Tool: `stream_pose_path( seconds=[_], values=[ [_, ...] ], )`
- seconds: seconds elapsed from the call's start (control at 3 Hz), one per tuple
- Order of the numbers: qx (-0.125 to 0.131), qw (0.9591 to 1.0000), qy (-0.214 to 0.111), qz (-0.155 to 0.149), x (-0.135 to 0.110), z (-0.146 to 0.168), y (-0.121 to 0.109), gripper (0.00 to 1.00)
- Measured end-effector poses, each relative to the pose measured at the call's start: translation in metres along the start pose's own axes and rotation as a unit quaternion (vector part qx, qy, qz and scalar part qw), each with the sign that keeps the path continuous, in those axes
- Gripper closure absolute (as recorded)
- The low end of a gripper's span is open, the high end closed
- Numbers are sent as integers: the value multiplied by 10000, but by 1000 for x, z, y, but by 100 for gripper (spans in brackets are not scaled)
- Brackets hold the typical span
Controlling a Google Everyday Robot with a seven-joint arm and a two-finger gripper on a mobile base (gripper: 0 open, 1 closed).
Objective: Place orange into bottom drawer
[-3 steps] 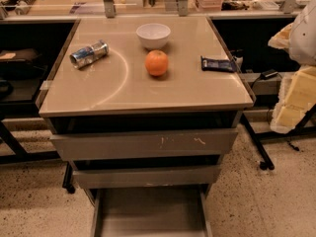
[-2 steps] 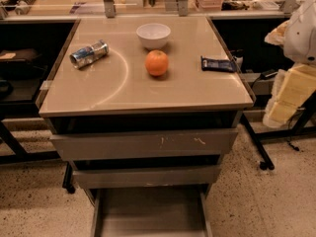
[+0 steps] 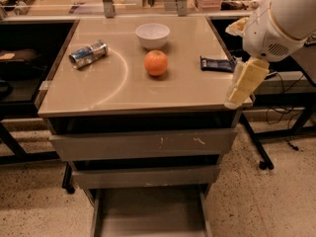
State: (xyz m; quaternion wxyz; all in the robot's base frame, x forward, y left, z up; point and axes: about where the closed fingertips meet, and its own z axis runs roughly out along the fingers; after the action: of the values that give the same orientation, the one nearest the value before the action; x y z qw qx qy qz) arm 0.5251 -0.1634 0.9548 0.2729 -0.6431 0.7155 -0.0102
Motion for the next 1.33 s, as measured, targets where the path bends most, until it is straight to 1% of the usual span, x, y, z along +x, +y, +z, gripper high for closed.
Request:
stream_pose_path(
  seconds=[0.33,0.67,1.0,1.33],
  values=[
    [0,10000,0,0,0,0,0,0],
    [68,9999,-29,-92,-3,20,-4,0],
    [187,9990,-312,-255,-14,60,-20,0],
    [266,9968,-726,-226,-27,103,-51,0]
  ],
)
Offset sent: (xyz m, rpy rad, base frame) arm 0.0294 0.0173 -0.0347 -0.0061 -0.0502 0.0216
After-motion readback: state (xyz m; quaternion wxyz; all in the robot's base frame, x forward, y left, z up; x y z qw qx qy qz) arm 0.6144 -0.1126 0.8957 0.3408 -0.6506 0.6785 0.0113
